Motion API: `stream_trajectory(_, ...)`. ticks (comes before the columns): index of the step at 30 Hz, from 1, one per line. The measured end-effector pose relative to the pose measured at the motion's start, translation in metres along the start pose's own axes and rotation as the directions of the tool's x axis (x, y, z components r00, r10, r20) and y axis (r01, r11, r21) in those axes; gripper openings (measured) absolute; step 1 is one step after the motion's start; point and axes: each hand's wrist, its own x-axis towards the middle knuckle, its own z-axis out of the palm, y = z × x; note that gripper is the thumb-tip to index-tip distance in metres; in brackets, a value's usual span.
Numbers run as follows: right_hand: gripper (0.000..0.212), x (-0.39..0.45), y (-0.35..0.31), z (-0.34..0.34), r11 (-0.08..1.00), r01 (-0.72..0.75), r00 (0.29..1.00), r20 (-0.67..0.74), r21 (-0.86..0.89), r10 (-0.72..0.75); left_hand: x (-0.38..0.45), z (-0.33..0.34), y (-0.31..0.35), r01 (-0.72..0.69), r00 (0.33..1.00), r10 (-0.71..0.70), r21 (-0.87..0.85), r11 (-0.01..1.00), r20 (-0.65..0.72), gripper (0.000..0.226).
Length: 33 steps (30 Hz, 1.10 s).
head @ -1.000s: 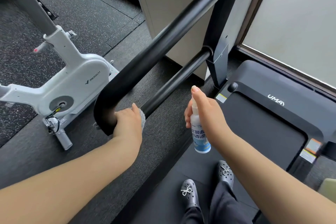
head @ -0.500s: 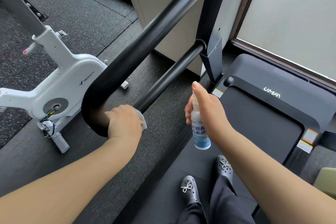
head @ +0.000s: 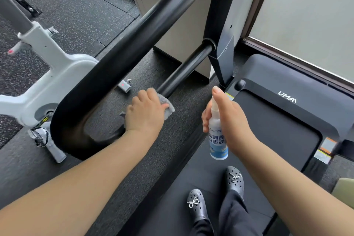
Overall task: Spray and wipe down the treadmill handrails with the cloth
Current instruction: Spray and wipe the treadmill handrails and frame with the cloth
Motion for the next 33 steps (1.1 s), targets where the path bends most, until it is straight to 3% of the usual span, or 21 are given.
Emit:
stream_trajectory(4,0.057,0.013,-0.004,-0.013,1.000,0.007,1.000,0.025,0.003,-0.007,0.035,-0.004,0.030,-0.026,0.999,0.025,-0.051,0.998,-0.026,0.055)
stream_trajectory(12,0.057,0.043,-0.016,-0.037,0.999,0.037,0.999,0.016,-0.033,-0.036,0.099,-0.005,0.090,-0.075,0.995,0.075,0.009,0.997,-0.060,0.062)
stream_trajectory(19,0.055,0.054,-0.022,-0.053,0.999,0.036,0.999,0.011,-0.034,-0.036,0.154,-0.009,0.135,-0.100,0.995,0.098,-0.077,0.992,-0.030,0.064)
stream_trajectory(27,0.055,0.042,-0.026,-0.055,0.995,0.080,0.997,0.021,-0.055,-0.079,0.125,-0.003,0.107,-0.228,0.972,0.228,0.014,0.974,-0.058,0.078)
stream_trajectory(33,0.055,0.021,-0.034,-0.054,0.994,0.092,0.996,-0.005,-0.055,-0.093,0.066,0.002,0.053,-0.209,0.978,0.209,0.057,0.976,0.005,0.080)
